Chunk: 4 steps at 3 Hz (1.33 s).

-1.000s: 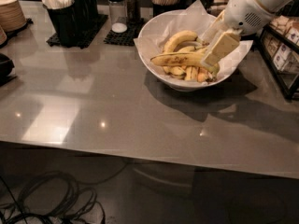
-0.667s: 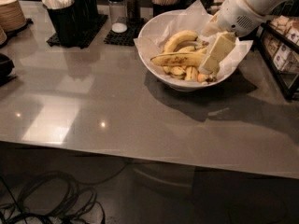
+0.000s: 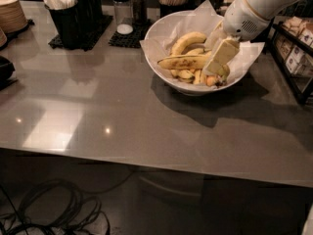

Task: Pick banana from white bowl

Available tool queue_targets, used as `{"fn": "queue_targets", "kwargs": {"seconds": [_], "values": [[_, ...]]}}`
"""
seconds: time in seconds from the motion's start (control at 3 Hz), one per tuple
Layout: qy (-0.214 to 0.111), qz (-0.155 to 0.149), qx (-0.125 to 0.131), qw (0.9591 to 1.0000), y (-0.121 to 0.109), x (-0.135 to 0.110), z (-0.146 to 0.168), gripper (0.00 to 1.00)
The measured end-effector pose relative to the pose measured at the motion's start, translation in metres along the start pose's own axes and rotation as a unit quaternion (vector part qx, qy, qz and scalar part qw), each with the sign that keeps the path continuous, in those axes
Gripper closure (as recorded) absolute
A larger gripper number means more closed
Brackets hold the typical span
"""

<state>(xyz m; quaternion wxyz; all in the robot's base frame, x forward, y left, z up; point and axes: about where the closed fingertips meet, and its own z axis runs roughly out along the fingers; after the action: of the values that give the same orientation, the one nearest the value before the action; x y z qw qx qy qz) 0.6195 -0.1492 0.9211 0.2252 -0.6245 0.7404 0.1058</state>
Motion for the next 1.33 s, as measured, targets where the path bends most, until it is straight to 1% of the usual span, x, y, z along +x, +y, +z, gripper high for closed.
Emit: {"fn": "queue_targets", "kwargs": {"seconds": [0.33,0.67,1.0,1.33], "values": [[0.003,0.005,-0.005,1.0000,-0.001,0.004,0.007,0.54],[0.009,0.014,-0.014,0.9998,-0.002,0.012,0.016,0.55],[0.012,0.019,-0.017,0.9996,-0.002,0.016,0.019,0.32],[0.017,0.024,-0.019,0.9994,-0.001,0.021,0.021,0.04]]}}
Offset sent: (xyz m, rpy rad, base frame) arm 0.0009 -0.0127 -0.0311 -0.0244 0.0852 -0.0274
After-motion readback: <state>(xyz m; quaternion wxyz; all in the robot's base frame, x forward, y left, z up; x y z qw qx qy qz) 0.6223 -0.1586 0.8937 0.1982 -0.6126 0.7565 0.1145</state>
